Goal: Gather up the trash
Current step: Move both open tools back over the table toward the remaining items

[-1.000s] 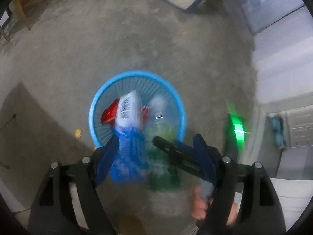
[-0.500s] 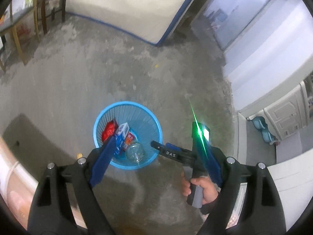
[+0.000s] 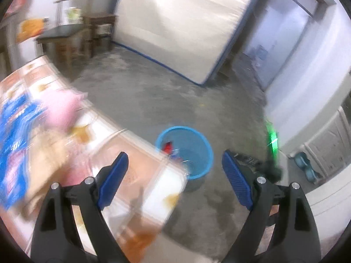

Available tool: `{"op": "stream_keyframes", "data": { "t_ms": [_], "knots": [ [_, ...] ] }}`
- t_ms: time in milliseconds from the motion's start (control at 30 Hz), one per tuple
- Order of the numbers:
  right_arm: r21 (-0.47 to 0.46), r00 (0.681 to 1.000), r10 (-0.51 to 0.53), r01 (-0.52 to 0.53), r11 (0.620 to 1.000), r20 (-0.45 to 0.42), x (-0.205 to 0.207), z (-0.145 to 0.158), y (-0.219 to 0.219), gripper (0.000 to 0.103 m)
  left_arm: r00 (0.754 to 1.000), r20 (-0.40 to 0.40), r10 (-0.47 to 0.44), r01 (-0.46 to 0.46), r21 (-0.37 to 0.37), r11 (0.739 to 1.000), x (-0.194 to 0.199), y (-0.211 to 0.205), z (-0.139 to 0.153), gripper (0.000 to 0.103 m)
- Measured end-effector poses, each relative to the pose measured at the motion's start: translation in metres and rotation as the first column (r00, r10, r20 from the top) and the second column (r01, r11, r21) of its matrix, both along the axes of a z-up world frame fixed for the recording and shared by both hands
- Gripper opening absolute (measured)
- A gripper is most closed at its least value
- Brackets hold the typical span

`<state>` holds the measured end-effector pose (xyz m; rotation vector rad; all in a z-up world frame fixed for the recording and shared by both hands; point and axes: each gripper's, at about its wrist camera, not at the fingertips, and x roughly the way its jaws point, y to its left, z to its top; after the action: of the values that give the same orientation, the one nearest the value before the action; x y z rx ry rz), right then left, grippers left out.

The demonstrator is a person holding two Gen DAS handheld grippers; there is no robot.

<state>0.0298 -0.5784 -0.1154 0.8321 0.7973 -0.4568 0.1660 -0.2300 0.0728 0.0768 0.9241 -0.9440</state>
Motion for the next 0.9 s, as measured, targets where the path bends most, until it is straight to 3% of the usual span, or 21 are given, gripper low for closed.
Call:
{"op": "stream_keyframes", "data": {
  "t_ms": [133,233,367,500,700,767,900],
  "knots": [
    [-0.128,0.996,0.09,-0.088,0.988,0.01,0.037,0.047,0.04,0.092,0.994,0.032,0.108,-0.108,-0.001,0.994,-0.005,0.079,-0.001,0.085],
    [-0.241,0.983,0.176,-0.161,0.957,0.042,0.069,0.087,0.079,0.097,0.981,0.021,0.194,-0.194,-0.037,0.98,-0.006,0.125,-0.002,0.093],
    [-0.377,0.959,0.278,-0.24,0.895,0.05,0.112,0.13,0.138,0.097,0.949,0.05,0.311,-0.308,-0.057,0.95,-0.009,0.172,-0.007,0.095],
    [-0.45,0.932,0.361,-0.327,0.831,-0.01,0.151,0.149,0.193,0.097,0.901,0.045,0.431,-0.426,-0.09,0.9,-0.007,0.216,-0.019,0.095],
    [-0.558,0.89,0.455,-0.394,0.73,-0.033,0.177,0.172,0.254,0.097,0.837,-0.145,0.528,-0.548,-0.202,0.812,0.001,0.272,-0.041,0.095],
    [-0.587,0.857,0.515,-0.414,0.696,0.007,0.176,0.179,0.272,0.097,0.823,-0.155,0.546,-0.568,-0.204,0.798,0.005,0.275,-0.042,0.095],
    [-0.578,0.801,0.594,-0.453,0.679,0.07,0.176,0.187,0.305,0.097,0.833,-0.043,0.551,-0.547,-0.202,0.812,0.011,0.278,-0.032,0.095]
  ]
}}
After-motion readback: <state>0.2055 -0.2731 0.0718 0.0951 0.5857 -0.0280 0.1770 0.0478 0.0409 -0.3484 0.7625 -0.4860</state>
